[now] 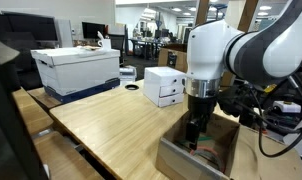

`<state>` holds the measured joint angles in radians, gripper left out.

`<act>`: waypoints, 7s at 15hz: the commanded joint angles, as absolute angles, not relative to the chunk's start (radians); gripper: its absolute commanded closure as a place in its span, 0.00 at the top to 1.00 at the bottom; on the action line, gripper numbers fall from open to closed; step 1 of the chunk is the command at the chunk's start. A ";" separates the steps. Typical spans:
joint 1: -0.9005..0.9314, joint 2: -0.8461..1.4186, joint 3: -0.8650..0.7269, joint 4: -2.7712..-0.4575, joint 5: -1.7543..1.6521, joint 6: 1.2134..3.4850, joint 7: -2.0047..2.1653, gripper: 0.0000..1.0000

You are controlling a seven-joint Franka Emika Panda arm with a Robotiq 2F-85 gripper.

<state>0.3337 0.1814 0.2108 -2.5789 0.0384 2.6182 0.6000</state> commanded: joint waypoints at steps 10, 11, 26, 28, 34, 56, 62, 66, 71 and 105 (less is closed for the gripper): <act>0.388 0.170 0.284 -2.584 0.073 2.622 0.606 1.00; 0.391 0.170 0.288 -2.584 0.074 2.622 0.606 1.00; 0.384 0.154 0.253 -2.600 0.046 2.619 0.621 1.00; 0.380 0.148 0.241 -2.605 0.043 2.619 0.624 1.00; 0.382 0.142 0.229 -2.606 0.045 2.622 0.625 1.00; 0.418 0.091 0.311 -2.675 0.027 2.637 0.652 1.00; 0.416 0.119 0.309 -2.669 0.019 2.635 0.647 1.00; 0.417 0.137 0.306 -2.663 0.010 2.641 0.645 1.00; 0.414 0.151 0.305 -2.657 0.020 2.664 0.634 1.00; 0.399 -0.044 0.360 -2.649 0.177 2.528 0.519 0.06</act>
<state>0.4110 0.0302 0.3478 -2.6437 0.1311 2.6009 0.5751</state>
